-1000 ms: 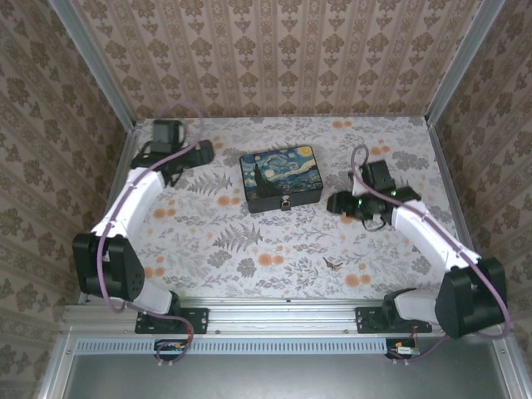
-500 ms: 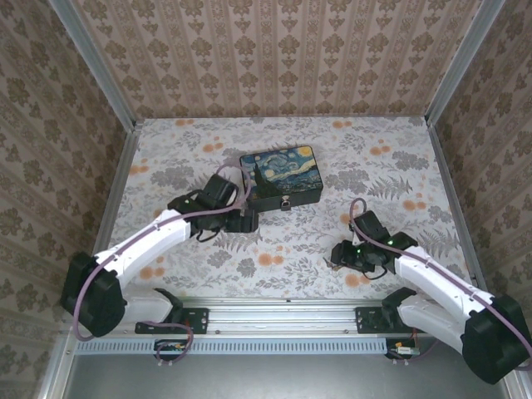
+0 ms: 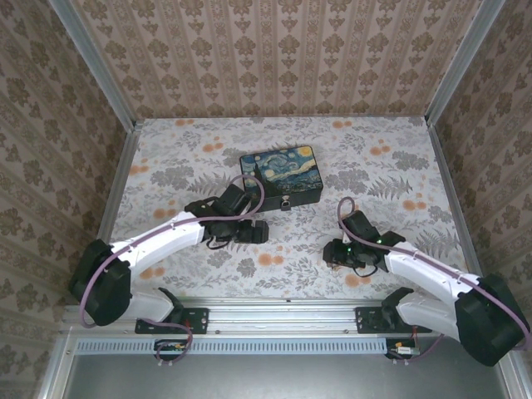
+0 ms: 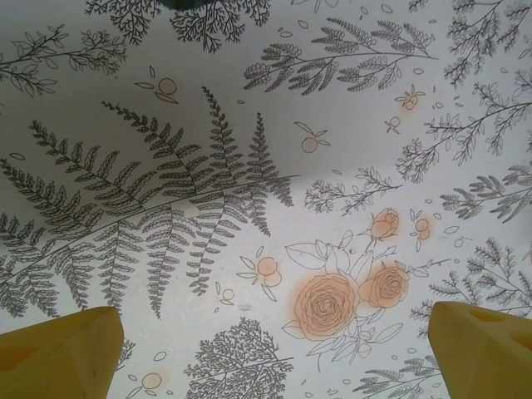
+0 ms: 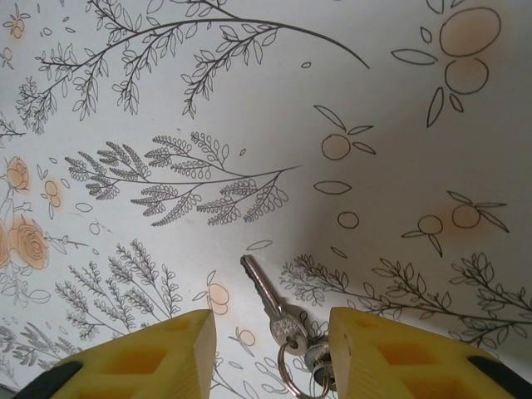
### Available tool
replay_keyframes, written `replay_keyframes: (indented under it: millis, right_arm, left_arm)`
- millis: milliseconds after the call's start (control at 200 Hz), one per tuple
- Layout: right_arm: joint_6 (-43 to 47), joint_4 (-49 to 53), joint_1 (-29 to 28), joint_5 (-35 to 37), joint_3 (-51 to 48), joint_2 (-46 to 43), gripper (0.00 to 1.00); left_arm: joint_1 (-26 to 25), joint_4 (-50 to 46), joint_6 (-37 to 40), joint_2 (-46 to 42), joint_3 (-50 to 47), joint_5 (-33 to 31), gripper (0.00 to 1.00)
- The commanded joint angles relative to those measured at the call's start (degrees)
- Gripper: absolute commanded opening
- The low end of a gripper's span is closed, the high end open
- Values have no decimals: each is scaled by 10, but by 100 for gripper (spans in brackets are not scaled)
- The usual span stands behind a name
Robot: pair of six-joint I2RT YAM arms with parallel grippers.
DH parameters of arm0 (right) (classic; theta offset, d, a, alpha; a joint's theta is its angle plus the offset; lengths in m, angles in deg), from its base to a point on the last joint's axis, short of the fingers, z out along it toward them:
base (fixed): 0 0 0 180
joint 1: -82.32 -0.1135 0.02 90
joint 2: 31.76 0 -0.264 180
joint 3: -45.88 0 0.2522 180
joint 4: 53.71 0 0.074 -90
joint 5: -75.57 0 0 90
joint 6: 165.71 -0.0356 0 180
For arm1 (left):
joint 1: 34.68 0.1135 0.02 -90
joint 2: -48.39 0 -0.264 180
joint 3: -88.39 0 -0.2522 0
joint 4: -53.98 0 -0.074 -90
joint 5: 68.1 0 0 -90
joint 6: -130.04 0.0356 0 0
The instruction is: Unlock the padlock with the key
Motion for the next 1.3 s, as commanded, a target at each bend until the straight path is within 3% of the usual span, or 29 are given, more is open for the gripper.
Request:
replay_keyframes:
  millis: [0,230,1295]
  right_arm:
    - [24,-16,-4,15,5,22,40]
    - [35,-19,-17,12,14,59,37]
    - [34,9,-61,39,0,72,25]
  left_arm:
    - [-4,5,-10,5,11,4,96]
    - [-4,-4,-9,1,14,-1,96]
    - [8,-13,-9,-27,-1,-26,97]
